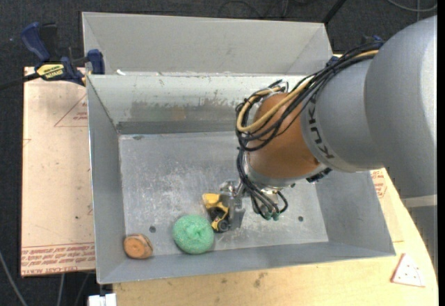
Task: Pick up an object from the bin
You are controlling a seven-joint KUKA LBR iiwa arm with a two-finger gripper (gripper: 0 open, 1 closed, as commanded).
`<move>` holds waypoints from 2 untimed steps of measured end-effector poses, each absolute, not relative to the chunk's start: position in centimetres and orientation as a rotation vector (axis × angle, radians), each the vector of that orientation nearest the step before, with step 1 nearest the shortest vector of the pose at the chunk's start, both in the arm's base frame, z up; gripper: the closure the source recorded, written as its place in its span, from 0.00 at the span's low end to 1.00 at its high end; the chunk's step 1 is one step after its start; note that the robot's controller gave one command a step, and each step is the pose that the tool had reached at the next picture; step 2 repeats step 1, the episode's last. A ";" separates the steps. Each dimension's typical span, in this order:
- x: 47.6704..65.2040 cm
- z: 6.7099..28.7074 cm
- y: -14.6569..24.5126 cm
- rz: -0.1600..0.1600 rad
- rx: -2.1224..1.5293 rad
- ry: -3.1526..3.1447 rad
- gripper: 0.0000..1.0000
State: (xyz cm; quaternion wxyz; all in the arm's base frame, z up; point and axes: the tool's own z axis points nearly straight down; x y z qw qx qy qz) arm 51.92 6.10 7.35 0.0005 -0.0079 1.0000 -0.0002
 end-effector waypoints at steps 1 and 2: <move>52.9 19.6 0.6 0.001 -0.021 3.139 1.00; 52.9 19.6 0.6 0.001 -0.021 3.139 1.00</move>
Offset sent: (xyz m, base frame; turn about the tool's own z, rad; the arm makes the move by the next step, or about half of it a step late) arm 0.0000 0.0000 0.0000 0.0000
